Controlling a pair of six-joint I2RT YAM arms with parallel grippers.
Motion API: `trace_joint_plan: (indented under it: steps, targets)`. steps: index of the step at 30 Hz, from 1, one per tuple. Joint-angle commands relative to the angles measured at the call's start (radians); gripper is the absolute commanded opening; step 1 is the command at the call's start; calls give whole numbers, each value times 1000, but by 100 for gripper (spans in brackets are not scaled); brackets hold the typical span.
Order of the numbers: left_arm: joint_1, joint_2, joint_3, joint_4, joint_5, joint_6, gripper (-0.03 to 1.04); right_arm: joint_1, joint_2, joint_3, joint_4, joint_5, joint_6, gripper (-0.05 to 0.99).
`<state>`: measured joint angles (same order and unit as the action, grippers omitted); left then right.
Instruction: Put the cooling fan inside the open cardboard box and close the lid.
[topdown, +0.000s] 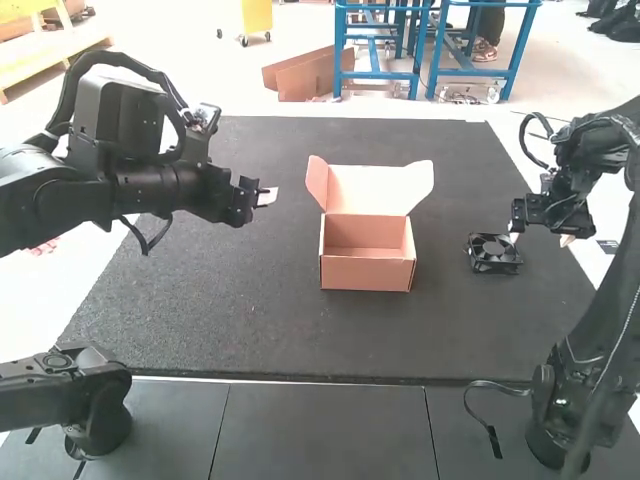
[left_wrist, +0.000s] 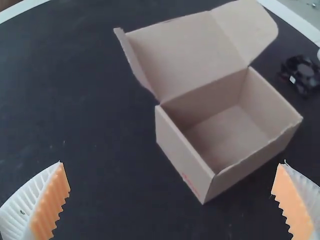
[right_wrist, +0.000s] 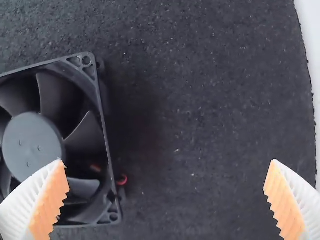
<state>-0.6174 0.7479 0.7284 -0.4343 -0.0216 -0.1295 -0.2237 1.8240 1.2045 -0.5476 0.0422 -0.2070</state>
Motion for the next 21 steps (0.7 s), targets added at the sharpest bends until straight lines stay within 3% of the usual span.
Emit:
trace_joint_plan:
  steps: [1, 21]
  targets:
    - [-4, -2, 22, 3, 11, -10, 96, 11, 31, 46, 2, 4, 15, 90]
    - [-2, 2, 19, 14, 11, -10, 96, 6, 121, 110, -75, 15, 32, 90]
